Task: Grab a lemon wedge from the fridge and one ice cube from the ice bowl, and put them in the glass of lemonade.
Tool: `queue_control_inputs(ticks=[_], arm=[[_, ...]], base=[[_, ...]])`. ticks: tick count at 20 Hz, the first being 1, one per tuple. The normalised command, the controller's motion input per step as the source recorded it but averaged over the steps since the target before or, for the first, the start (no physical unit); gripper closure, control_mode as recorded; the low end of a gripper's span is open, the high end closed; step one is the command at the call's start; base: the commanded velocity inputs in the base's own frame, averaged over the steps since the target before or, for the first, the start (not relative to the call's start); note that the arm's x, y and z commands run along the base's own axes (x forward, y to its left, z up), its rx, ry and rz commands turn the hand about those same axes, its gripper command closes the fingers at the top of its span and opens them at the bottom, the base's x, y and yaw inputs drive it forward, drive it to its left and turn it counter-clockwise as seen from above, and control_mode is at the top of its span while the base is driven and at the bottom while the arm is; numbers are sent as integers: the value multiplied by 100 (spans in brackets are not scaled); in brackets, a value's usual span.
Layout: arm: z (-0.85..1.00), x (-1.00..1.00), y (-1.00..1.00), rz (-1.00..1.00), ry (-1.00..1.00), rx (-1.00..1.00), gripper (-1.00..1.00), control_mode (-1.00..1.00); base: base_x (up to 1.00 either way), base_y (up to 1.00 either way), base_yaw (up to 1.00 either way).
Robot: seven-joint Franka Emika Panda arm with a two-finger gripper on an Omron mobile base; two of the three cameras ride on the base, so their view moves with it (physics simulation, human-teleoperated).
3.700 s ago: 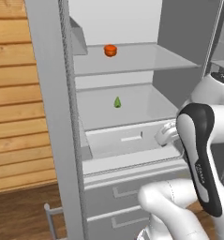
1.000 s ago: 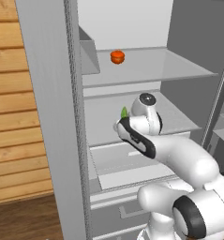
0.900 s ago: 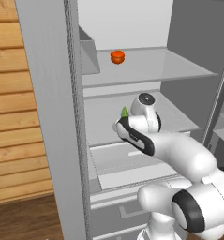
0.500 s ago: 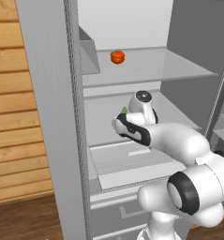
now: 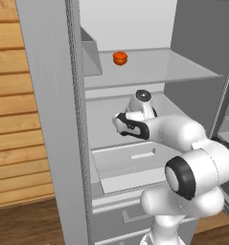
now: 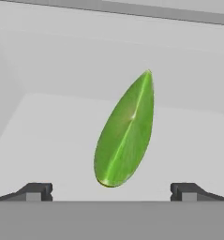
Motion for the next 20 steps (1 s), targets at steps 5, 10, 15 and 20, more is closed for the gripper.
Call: queue_control_inputs(ticks=[5, 10, 15, 20], arm=[[1, 29, 0, -3, 0, 0, -100, -100], [0, 45, -2, -5, 0, 0, -100, -100], [0, 27, -2, -5, 4, 4, -100, -100], [0, -9, -6, -6, 2, 2, -100, -100]], base=[[0, 0, 0], [0, 0, 0], [0, 0, 0], [0, 0, 0]])
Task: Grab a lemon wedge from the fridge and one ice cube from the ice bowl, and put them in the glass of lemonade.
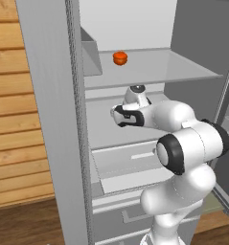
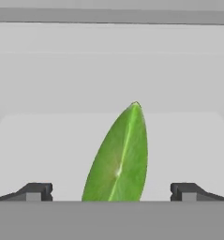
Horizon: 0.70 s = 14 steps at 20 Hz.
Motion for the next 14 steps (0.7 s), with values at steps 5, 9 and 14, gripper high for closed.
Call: queue_control_inputs(ticks=[5, 9, 14], arm=[[-2, 4, 0, -14, 0, 5, -100, -100], [6, 6, 0, -9, 0, 7, -100, -100], [3, 17, -2, -3, 0, 3, -100, -100]], base=[[0, 0, 0], [0, 0, 0], [0, 0, 0]])
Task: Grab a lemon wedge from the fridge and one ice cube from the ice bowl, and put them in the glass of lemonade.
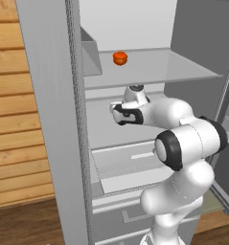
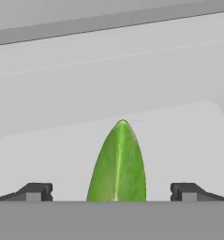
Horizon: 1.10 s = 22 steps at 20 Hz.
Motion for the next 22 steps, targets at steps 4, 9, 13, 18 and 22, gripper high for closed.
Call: queue_control_inputs(ticks=[4, 9, 13, 18, 22], arm=[[-2, 26, -1, -1, 0, 0, -100, -100], [-13, 8, -12, 0, 3, 0, -100, -100], [-26, -17, -20, -1, 6, 0, -100, -100], [-2, -2, -3, -1, 0, 0, -100, -100], [-6, -9, 0, 0, 1, 0, -100, -100]], base=[[0, 0, 0], [0, 0, 0], [0, 0, 0], [0, 0, 0], [0, 0, 0]])
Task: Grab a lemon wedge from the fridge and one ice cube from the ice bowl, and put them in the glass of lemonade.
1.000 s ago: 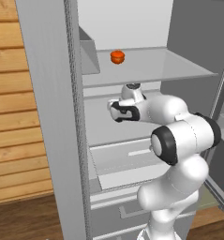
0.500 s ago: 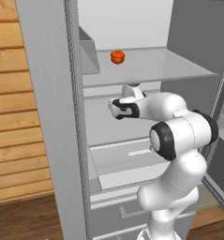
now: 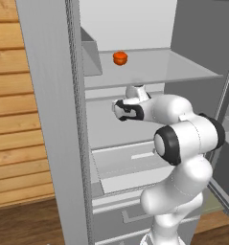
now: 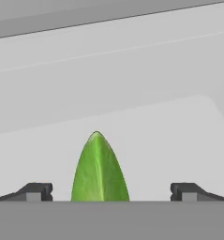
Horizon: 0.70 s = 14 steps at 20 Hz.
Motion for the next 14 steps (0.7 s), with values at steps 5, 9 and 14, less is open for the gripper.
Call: queue_control_inputs(ticks=[5, 9, 14], arm=[[-28, -25, 0, 0, 5, 0, -100, -100], [-13, 2, 0, 0, 4, 0, -100, -100], [-28, 3, 0, 0, 11, 0, -100, -100]], base=[[0, 0, 0], [0, 0, 0], [0, 0, 0]])
